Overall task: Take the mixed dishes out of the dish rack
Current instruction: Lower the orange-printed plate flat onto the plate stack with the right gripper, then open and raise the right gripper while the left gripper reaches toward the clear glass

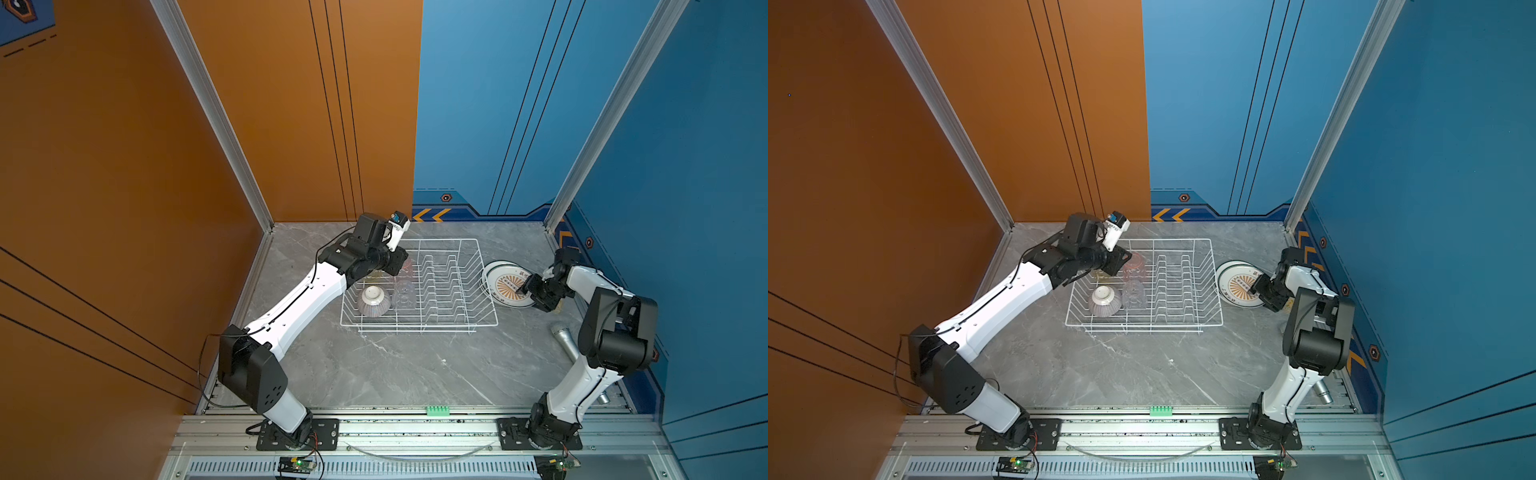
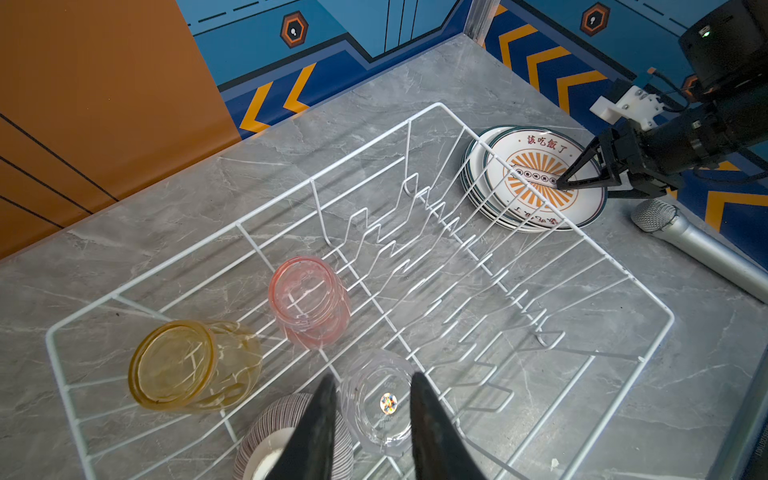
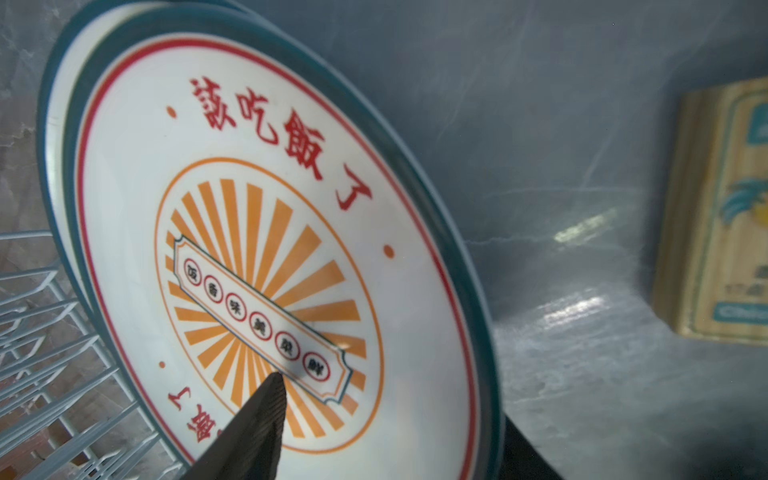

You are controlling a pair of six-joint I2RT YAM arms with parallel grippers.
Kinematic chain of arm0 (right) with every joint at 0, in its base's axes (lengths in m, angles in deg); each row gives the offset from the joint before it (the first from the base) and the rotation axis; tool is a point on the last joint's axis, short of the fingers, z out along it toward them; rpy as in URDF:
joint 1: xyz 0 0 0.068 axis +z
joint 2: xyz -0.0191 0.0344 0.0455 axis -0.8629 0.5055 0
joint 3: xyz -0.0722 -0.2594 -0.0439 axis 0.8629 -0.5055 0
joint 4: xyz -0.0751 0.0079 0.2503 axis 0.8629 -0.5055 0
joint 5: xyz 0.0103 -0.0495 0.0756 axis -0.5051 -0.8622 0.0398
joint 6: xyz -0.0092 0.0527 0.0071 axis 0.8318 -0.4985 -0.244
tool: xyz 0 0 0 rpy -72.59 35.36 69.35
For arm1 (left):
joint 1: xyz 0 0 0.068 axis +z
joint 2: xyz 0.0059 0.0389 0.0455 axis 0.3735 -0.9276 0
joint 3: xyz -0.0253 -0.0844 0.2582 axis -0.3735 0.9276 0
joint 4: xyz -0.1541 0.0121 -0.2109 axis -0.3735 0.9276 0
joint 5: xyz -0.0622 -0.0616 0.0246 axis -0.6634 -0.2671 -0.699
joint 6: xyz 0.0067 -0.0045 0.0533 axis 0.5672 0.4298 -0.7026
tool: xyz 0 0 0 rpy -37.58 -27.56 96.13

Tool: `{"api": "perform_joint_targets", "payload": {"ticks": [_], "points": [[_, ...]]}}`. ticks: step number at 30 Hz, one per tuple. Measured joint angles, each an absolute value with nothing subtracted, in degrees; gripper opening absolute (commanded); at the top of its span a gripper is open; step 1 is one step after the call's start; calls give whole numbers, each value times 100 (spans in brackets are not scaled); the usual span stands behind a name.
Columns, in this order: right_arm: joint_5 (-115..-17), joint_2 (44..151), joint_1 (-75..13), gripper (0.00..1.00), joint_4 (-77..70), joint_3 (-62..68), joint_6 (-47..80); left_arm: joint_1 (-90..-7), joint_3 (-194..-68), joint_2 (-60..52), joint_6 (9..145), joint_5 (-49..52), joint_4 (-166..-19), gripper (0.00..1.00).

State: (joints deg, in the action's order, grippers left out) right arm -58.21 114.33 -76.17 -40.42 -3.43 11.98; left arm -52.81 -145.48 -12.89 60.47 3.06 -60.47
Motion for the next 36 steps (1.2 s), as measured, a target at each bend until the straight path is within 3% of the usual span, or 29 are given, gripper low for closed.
{"api": "perform_joint_targets", "payload": {"ticks": [25,33,36], "points": [[-6440,11778,-7289,70,-4299,121,1181,-5226,-14350,-1196,5973,311,-5985,34],[-6392,11009,-7582,70,-4343,110,1200,-5246,-14352,-1196,5894,328,-5745,31],[-6287,10592,-7580,72,-4343,110,1200,-5309,-14354,-1198,5818,330,-5620,39]]}}
